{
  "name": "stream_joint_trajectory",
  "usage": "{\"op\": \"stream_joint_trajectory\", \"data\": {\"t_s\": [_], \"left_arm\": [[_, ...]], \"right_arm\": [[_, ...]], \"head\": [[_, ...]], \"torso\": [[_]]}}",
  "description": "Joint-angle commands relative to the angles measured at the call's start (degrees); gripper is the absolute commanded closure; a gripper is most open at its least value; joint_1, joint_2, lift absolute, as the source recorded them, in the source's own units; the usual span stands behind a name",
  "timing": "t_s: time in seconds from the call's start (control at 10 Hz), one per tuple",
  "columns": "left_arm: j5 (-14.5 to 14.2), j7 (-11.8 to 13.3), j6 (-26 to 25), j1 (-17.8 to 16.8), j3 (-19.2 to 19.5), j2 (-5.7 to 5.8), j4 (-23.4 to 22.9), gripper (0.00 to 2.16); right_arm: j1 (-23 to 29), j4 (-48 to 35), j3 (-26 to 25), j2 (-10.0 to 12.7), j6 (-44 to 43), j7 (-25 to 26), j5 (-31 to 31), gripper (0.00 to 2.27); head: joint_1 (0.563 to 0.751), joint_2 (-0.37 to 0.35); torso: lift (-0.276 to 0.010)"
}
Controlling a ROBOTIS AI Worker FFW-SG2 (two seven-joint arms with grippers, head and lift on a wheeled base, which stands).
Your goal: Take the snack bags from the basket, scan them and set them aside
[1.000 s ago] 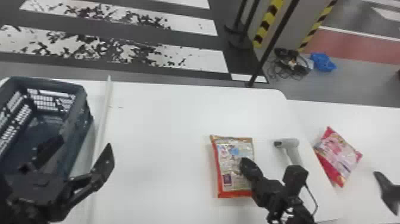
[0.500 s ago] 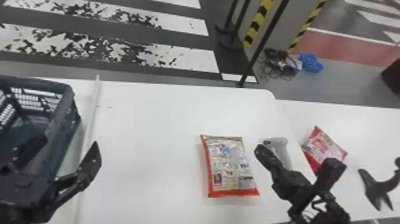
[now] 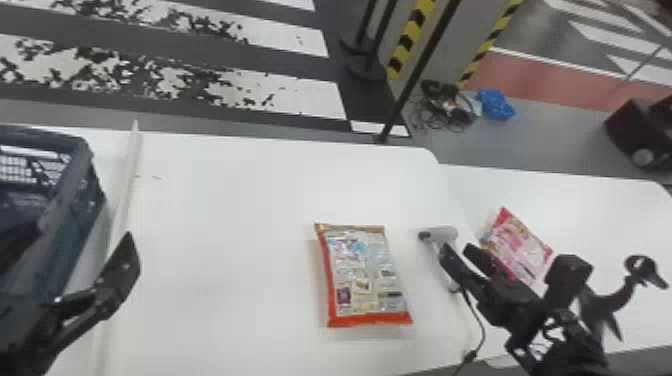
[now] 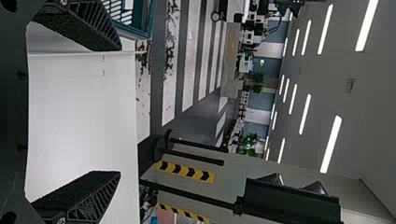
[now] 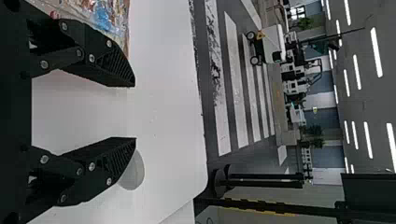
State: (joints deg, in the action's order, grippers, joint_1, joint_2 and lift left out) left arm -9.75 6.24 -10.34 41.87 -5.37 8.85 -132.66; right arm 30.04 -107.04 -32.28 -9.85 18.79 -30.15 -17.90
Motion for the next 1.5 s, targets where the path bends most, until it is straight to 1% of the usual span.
{"op": "stream_joint_trajectory", "data": {"t_s": [0.0,0.2,0.5,0.7,0.8,0.9,1.0,1.1,1.2,1.3,1.4], "left_arm": [[0.0,-0.1,0.7,0.1,0.0,-0.24,0.6,0.04],[0.0,-0.3,1.9,0.8,0.0,-0.24,1.3,0.04],[0.5,-0.6,2.5,1.5,-0.3,-0.50,1.3,0.04],[0.7,-0.8,2.5,1.8,0.0,-0.77,1.3,0.04],[0.7,-0.8,2.3,2.0,0.3,-0.85,0.8,0.04],[0.9,-0.9,2.3,2.0,0.4,-0.85,0.3,0.04],[0.9,-0.9,2.1,2.0,0.4,-0.94,-0.2,0.04],[0.9,-0.8,1.9,1.9,0.2,-1.03,-0.5,0.04],[1.3,-0.8,1.2,1.4,-0.3,-0.94,-0.5,0.04],[1.6,-0.8,1.1,1.3,-0.5,-0.94,-0.5,0.04],[1.7,-0.8,1.1,1.3,-0.7,-0.94,-0.6,0.04]], "right_arm": [[-3.2,7.1,0.0,-1.5,-0.7,-1.5,1.0,0.02],[-6.6,14.8,1.7,-3.7,-4.8,-2.2,2.7,0.02],[-13.2,27.0,4.1,-8.6,-9.5,-3.5,3.5,0.02],[-18.1,34.5,6.1,-10.4,-9.9,-3.8,4.6,0.02],[-19.9,37.5,7.0,-10.8,-10.0,-4.0,4.7,0.04],[-21.3,39.0,7.6,-11.1,-10.0,-4.0,5.2,0.07],[-22.0,40.1,7.7,-11.4,-9.9,-4.0,5.4,0.15],[-23.0,41.1,8.4,-12.5,-7.8,-4.0,5.5,0.40],[-23.6,41.7,8.5,-13.2,-6.0,-4.1,6.3,1.51],[-23.7,41.7,8.5,-13.2,-4.9,-4.2,6.3,2.10],[-23.2,41.3,8.0,-13.0,-6.0,-3.9,6.0,2.13]], "head": [[0.695,-0.350],[0.695,-0.350],[0.695,-0.350],[0.695,-0.350],[0.695,-0.350],[0.695,-0.350],[0.695,-0.350],[0.695,-0.350],[0.695,-0.350],[0.695,-0.350],[0.695,-0.350]], "torso": [[-0.075],[-0.075],[-0.075],[-0.075],[-0.075],[-0.075],[-0.075],[-0.075],[-0.075],[-0.075],[-0.075]]}}
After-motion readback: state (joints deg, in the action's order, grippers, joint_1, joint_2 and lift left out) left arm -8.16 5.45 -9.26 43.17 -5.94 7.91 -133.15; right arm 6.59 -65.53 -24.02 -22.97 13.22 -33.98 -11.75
